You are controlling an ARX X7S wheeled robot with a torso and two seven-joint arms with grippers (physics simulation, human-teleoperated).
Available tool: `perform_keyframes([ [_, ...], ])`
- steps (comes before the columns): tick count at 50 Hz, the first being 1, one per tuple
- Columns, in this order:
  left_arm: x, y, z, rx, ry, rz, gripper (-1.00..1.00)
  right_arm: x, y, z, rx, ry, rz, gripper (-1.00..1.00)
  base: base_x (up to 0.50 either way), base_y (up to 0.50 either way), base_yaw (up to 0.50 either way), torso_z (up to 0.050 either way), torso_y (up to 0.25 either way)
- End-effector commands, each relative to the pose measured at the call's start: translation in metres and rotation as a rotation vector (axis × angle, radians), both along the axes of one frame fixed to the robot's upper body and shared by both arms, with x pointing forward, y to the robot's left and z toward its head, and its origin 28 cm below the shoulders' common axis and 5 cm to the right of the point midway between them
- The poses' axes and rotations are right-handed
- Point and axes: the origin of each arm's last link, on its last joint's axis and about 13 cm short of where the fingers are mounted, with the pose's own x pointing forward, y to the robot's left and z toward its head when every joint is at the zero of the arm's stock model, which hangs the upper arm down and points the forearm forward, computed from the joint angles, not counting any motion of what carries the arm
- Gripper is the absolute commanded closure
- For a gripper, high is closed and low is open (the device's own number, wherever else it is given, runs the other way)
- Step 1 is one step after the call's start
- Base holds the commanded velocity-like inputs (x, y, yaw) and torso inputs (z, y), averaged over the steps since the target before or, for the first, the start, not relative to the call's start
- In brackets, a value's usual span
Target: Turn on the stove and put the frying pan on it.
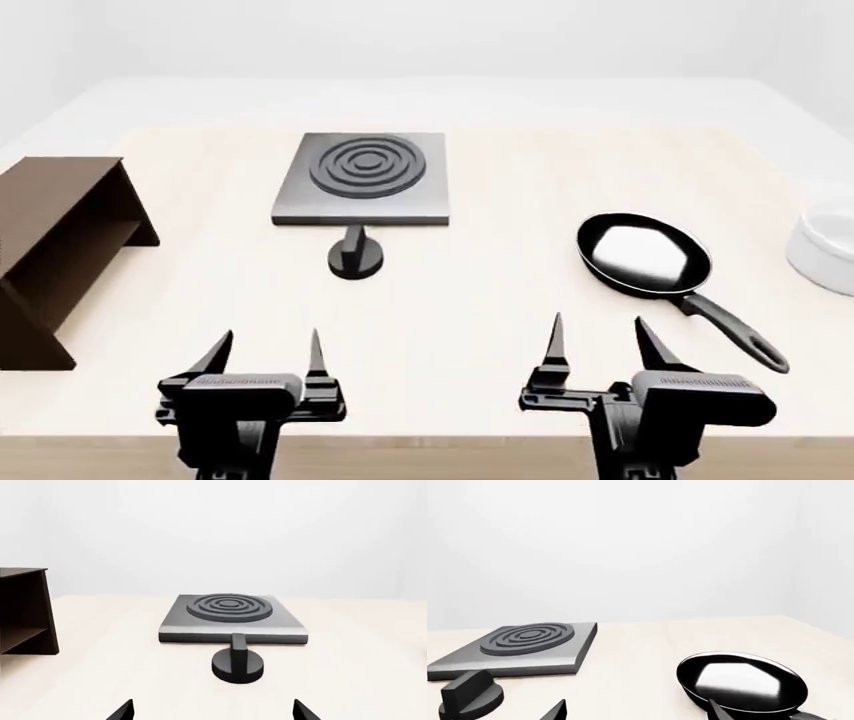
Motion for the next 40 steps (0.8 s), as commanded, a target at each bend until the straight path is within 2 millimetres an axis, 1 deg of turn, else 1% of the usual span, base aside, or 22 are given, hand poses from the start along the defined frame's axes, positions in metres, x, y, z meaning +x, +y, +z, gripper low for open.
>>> perform_keyframes([
  [1, -0.001, 0.001, 0.006, 0.003, -0.023, 0.003, -1.0, -0.001, -0.004, 0.011, 0.012, -0.039, -0.02, -1.0, 0.5, 0.0, 0.0, 0.0, 0.0],
  [29, -0.002, 0.001, 0.005, 0.004, -0.022, 0.005, -1.0, -0.001, -0.002, 0.009, -0.006, -0.025, -0.013, -1.0, 0.5, 0.0, 0.0, 0.0, 0.0],
  [34, -0.001, 0.002, 0.006, 0.008, -0.027, 0.006, -1.0, -0.002, -0.003, 0.009, -0.025, -0.022, -0.002, -1.0, 0.09, 0.0, 0.0, 0.0, 0.003],
  [40, 0.008, 0.01, 0.006, 0.002, -0.012, 0.038, -1.0, -0.001, -0.003, 0.01, -0.031, -0.017, -0.006, -1.0, 0.0, 0.0, 0.0, 0.0, 0.0],
])
